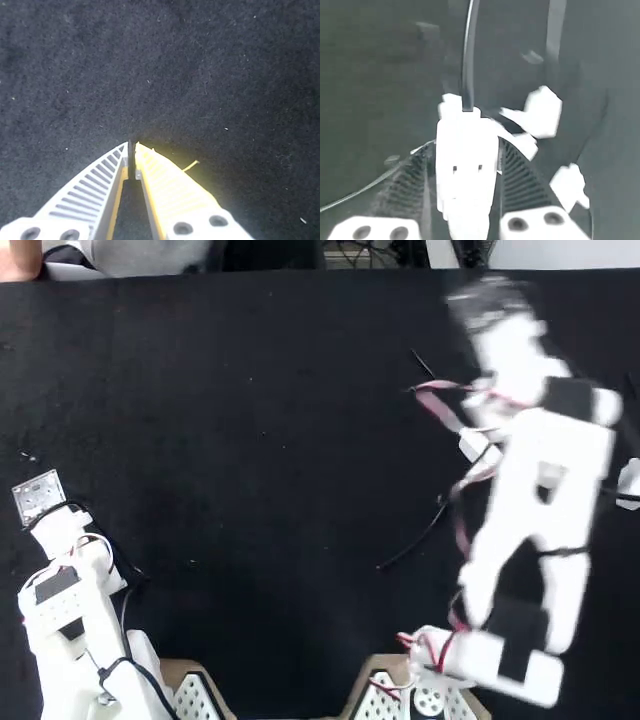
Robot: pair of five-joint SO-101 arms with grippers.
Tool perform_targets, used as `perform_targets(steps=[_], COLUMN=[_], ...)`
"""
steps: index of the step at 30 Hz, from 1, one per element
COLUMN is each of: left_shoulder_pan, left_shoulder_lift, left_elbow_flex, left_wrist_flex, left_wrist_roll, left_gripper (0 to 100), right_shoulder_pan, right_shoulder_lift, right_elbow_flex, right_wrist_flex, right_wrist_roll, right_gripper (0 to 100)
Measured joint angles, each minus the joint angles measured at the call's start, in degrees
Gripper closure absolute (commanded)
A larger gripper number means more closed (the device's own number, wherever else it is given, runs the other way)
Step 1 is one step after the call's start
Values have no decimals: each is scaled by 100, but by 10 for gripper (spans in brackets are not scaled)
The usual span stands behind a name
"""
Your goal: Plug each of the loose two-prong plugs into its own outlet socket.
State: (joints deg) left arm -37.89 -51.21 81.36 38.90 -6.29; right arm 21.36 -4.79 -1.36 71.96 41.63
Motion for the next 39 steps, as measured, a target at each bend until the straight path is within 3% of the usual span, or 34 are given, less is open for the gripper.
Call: perform_targets(steps=[3,7,9,12,15,23,26,30,32,34,39], left_shoulder_pan=[0,0,0,0,0,0,0,237,316,422,738], left_shoulder_lift=[0,0,0,0,0,0,0,0,0,0,0], left_elbow_flex=[0,0,0,0,0,0,0,0,-53,-316,-1433], left_wrist_flex=[0,0,0,0,0,0,0,0,0,88,1073], left_wrist_roll=[0,0,0,0,0,0,0,-9,-114,-237,-290], left_gripper=[967,967,967,967,967,967,967,970,970,970,970], right_shoulder_pan=[571,738,730,730,730,730,765,1020,1046,1029,853], right_shoulder_lift=[870,2189,2831,3534,3815,3842,3833,3420,2954,2400,791], right_elbow_flex=[-510,-1363,-1829,-2699,-3701,-6233,-6576,-6593,-6470,-6136,-4589], right_wrist_flex=[-44,132,308,800,1433,2734,2734,2734,2734,2734,2734], right_wrist_roll=[-211,-369,-404,-730,-879,-967,-1134,-1442,-1609,-1705,-1855], right_gripper=[988,975,895,691,616,673,766,996,961,992,988])
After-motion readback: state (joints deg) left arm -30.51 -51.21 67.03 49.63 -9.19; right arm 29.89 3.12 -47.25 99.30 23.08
